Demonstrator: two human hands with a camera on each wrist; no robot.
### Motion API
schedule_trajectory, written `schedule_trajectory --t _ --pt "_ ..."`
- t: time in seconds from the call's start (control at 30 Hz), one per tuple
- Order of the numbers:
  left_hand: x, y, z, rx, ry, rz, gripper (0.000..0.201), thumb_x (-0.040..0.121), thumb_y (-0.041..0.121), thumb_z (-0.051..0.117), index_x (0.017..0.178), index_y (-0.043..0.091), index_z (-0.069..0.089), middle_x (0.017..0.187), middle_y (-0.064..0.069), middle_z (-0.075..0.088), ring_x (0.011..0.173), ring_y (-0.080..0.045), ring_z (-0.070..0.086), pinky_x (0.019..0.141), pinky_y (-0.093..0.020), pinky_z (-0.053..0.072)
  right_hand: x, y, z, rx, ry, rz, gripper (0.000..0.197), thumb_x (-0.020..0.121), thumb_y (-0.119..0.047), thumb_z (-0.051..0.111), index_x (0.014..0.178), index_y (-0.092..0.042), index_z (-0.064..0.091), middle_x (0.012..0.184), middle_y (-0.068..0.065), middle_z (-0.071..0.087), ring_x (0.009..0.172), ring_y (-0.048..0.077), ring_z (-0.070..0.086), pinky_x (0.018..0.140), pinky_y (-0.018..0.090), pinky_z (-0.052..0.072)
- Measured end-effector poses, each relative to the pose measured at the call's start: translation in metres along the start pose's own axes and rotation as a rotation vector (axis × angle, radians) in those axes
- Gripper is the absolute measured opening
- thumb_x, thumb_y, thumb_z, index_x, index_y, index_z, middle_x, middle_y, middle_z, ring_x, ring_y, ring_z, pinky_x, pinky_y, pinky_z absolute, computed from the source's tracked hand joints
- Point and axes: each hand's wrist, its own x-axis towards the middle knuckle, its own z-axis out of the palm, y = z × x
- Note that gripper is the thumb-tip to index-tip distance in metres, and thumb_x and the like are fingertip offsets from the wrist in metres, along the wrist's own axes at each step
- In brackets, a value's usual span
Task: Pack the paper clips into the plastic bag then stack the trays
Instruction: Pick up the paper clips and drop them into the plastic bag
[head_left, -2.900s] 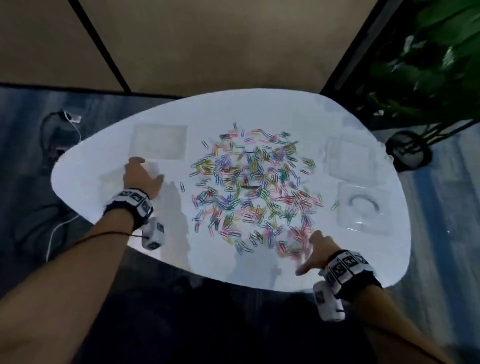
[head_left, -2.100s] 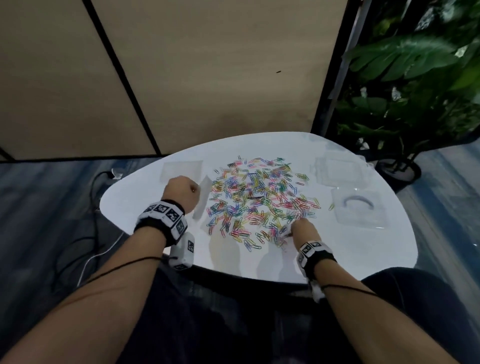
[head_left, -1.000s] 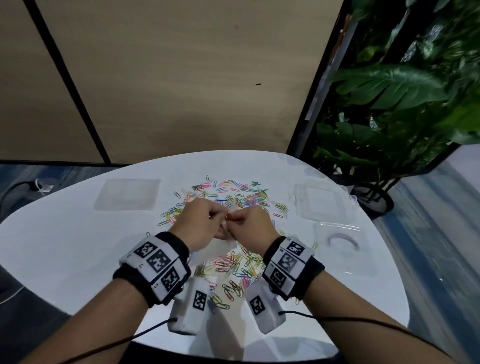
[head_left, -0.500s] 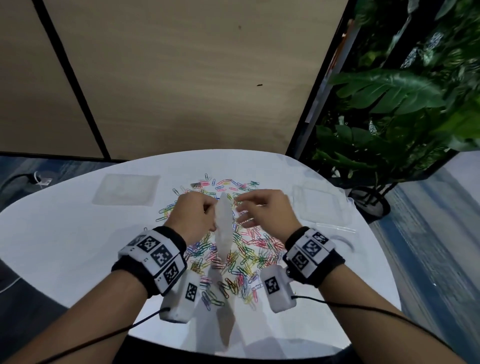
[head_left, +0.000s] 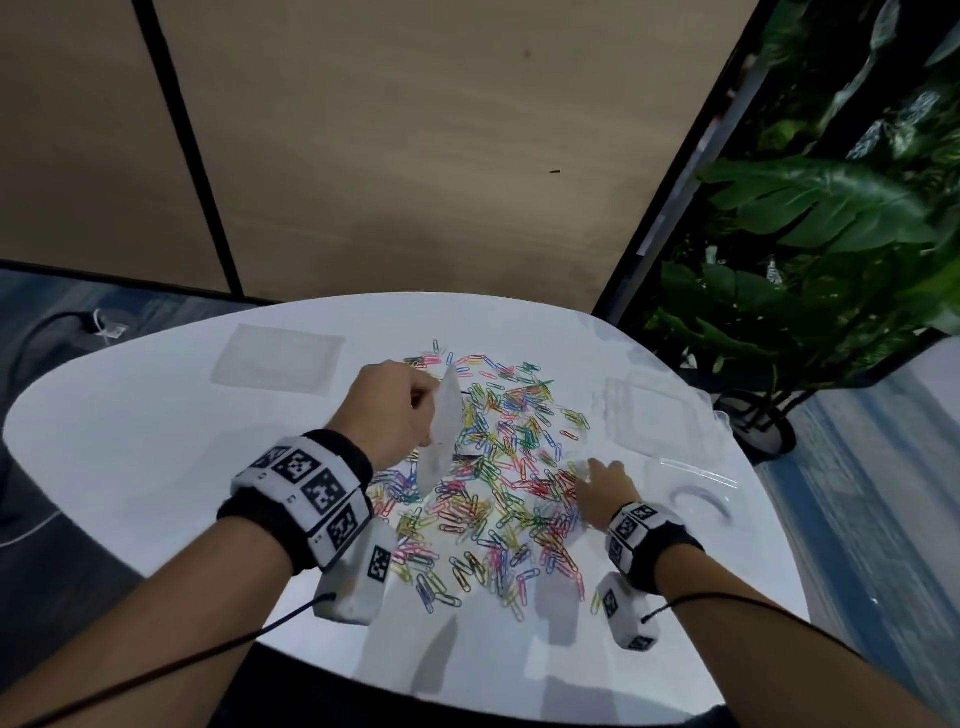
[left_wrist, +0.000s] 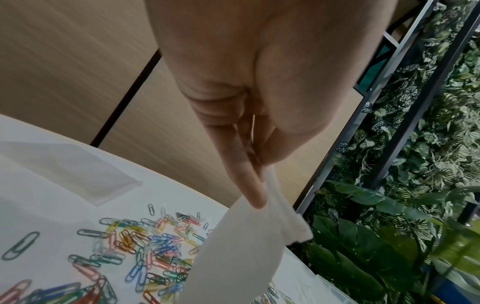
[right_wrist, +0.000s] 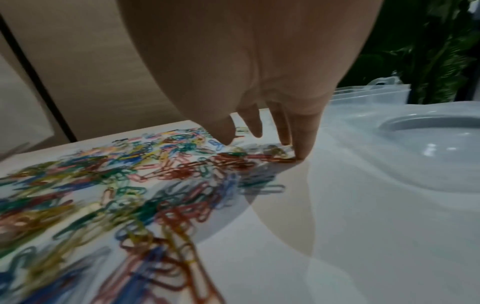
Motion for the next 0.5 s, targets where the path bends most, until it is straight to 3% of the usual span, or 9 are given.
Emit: schedule_trajectory --t 0.1,0.23,0.33,0.43,0.5 --pt "0.006 -0.005 0.002 0.012 -0.020 -0.017 0.025 0.097 0.006 0.050 0.086 -0.007 0.068 0.087 -0.029 0.071 0.054 -0.006 0.071 0.067 -0.046 0.062 0.003 -0.017 0.006 -0.031 0.025 -0.103 0.042 0.095 -0.035 0.050 0.129 -0.010 0.052 0.130 0.014 0.044 0.120 0.034 0.048 0.101 0.040 0.044" --pt "0.008 -0.010 0.004 0.036 -0.053 0.001 0.025 0.096 0.006 0.051 0.080 0.006 0.069 0.087 -0.028 0.071 0.054 -0.006 0.071 0.067 -0.050 0.062 0.007 -0.026 0.008 -0.062 0.111 -0.111 0.022 0.091 -0.004 0.050 0.107 -0.007 0.065 0.114 0.013 0.059 0.101 0.028 0.062 0.085 0.030 0.050" --pt "0.009 -0.011 0.006 0.034 -0.071 0.020 0.024 0.098 0.009 0.050 0.078 0.019 0.060 0.088 -0.027 0.071 0.054 -0.005 0.072 0.068 -0.051 0.062 0.011 -0.025 0.006 -0.051 0.137 -0.093 0.021 0.089 -0.001 0.052 0.096 -0.006 0.071 0.099 0.011 0.068 0.089 0.025 0.068 0.077 0.027 0.053" --pt "0.007 -0.011 0.006 0.033 -0.070 0.022 0.024 0.098 0.009 0.050 0.079 0.022 0.057 0.087 -0.026 0.071 0.054 -0.005 0.071 0.066 -0.049 0.062 0.013 -0.016 -0.005 0.158 0.158 0.006 0.016 0.086 -0.014 0.064 0.083 -0.007 0.078 0.083 0.009 0.076 0.078 0.022 0.071 0.071 0.027 0.059" --pt "0.008 -0.011 0.007 0.035 -0.070 -0.002 0.025 0.097 0.007 0.050 0.077 0.016 0.060 0.087 -0.023 0.073 0.053 -0.006 0.072 0.064 -0.047 0.062 0.012 -0.007 -0.017 0.384 0.138 0.082 0.015 0.082 -0.019 0.071 0.075 -0.010 0.080 0.074 0.005 0.076 0.075 0.018 0.073 0.070 0.026 0.060"
